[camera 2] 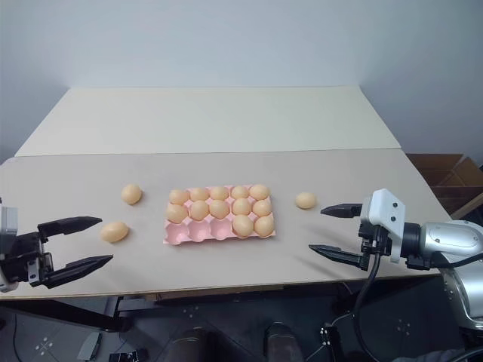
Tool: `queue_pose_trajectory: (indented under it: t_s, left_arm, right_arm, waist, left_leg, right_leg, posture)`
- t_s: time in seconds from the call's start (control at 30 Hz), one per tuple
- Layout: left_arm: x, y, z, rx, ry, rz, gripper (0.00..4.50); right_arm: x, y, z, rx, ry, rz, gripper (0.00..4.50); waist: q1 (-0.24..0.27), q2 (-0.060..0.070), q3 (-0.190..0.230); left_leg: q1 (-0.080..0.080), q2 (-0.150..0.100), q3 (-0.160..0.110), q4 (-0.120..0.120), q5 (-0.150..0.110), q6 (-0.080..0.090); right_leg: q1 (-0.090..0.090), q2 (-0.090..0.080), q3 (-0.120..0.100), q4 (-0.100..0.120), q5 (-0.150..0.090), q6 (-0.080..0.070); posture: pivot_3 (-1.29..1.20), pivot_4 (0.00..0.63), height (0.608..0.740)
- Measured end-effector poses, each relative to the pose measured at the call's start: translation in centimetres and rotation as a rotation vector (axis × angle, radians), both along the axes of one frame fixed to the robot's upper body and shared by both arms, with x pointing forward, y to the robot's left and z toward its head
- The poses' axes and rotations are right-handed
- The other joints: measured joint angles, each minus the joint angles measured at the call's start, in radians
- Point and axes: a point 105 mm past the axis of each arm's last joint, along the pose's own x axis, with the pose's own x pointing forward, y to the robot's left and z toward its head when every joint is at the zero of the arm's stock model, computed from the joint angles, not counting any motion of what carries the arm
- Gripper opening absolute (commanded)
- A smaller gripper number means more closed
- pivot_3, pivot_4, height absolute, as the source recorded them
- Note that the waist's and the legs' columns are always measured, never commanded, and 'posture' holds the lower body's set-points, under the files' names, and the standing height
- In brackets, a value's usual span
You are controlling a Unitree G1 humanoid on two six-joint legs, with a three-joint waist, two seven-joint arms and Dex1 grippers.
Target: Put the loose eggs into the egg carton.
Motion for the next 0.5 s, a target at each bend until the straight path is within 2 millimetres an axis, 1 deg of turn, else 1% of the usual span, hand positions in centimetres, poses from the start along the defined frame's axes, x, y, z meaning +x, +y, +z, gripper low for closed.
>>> queue_pose_trajectory:
  t_s: [0.07, 0.2, 0.3, 0.5]
  left_arm:
    - [0.0, 0.0, 0.0, 0.000, -0.001, 0.003, 4.50]
    - [0.3, -0.1, 0.3, 0.000, -0.017, 0.003, 4.50]
    - [0.6, -0.5, 0.4, -0.003, -0.027, -0.010, 4.50]
    - [0.9, -0.8, 0.4, -0.006, -0.028, -0.015, 4.50]
  right_arm:
    - [0.9, -0.1, 0.0, -0.010, -0.016, -0.037, 4.46]
    - [4.3, -0.3, -0.7, -0.022, -0.061, -0.168, 4.46]
    - [6.9, -0.2, -1.8, -0.036, -0.073, -0.238, 4.46]
    - [10.5, 0.2, -4.5, -0.045, -0.039, -0.313, 4.46]
  waist:
    - [-0.002, 0.000, 0.000]
    - [-0.003, 0.000, 0.000]
    - [-0.002, 0.000, 0.000]
    - [-0.002, 0.000, 0.000]
  left_leg:
    - [0.000, 0.000, 0.001, 0.000, 0.000, 0.000]
    - [0.000, 0.000, 0.002, 0.000, 0.000, 0.000]
    - [0.000, 0.000, 0.002, 0.000, 0.000, 0.000]
    - [-0.002, 0.000, 0.002, 0.000, 0.000, 0.000]
  right_leg:
    - [0.000, 0.000, 0.000, 0.000, 0.001, -0.002]
    - [-0.001, 0.000, 0.001, 0.000, 0.002, -0.003]
    - [-0.001, 0.000, 0.001, 0.000, 0.004, -0.007]
    - [-0.001, 0.001, 0.001, -0.001, 0.008, -0.002]
  posture:
    - [0.00, 0.150, 0.740]
    - [0.00, 0.150, 0.740]
    - [0.00, 0.150, 0.740]
    - [0.00, 0.150, 0.740]
